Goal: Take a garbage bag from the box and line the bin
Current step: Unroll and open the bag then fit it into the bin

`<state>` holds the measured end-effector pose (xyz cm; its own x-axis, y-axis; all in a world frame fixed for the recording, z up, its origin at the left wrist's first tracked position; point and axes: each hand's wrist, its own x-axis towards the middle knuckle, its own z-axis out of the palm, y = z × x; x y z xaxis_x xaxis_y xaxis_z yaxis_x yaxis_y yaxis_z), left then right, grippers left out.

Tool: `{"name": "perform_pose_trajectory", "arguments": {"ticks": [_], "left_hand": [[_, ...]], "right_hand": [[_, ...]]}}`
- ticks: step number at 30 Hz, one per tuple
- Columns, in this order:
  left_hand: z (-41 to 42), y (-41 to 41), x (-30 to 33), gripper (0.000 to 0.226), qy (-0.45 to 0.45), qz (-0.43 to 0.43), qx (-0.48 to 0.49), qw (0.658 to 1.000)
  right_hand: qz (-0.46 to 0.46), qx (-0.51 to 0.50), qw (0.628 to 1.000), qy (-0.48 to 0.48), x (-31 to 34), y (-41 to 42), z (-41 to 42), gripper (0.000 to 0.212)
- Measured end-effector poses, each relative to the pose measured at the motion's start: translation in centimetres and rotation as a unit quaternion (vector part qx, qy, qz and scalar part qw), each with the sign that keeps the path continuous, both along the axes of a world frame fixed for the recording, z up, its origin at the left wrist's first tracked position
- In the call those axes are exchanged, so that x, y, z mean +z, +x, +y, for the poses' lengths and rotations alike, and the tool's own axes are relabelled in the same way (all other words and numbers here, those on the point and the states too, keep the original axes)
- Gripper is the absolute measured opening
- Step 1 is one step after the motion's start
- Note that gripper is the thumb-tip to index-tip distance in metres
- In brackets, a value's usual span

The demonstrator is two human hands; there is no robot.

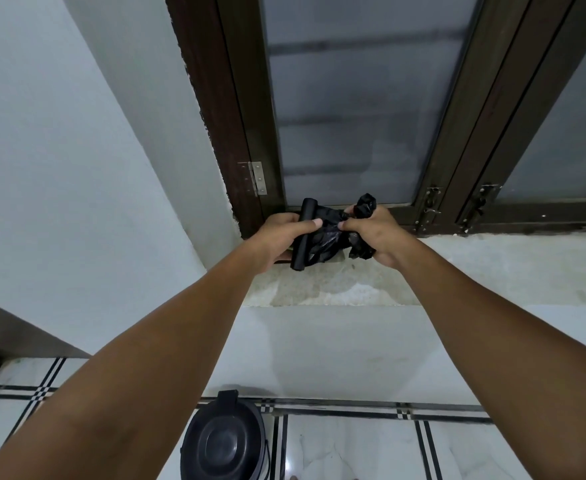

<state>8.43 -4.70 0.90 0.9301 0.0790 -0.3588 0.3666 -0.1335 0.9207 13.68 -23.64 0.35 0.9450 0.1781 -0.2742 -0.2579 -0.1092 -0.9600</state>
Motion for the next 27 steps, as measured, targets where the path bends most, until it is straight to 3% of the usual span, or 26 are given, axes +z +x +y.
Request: {"name": "perform_pose_trajectory", "arguments": {"ticks": [6,12,15,18,27], "left_hand": [[-0.5,0.1,0.1,0.016,0.005,0.006,0.044,0.999],[-0.9,0.3,-0.2,0.04,0.037,-0.022,0.036,0.998],[-1.5,0.6,-0.1,0.047,0.022,-0.025,0.07,0.997],[-2.3,0.8,0.1,0.039,-0.005,-0.031,0.106,0.994],[-5.3,1.3,0.4,0.032,-0.1,-0.048,0.221,0.969]], "right_hand": [[0.039,0.067,0.997,0.022,-0.3,0.0,0.3,0.027],[0.042,0.1,0.994,0.004,-0.1,-0.4,0.5,0.046],[0.027,0.047,0.998,0.009,-0.1,-0.4,0.9,0.042],[0.019,-0.006,1.0,0.024,-0.1,-0.4,1.6,0.034],[0.065,-0.164,0.969,0.17,0.2,-1.3,5.2,0.032]]}}
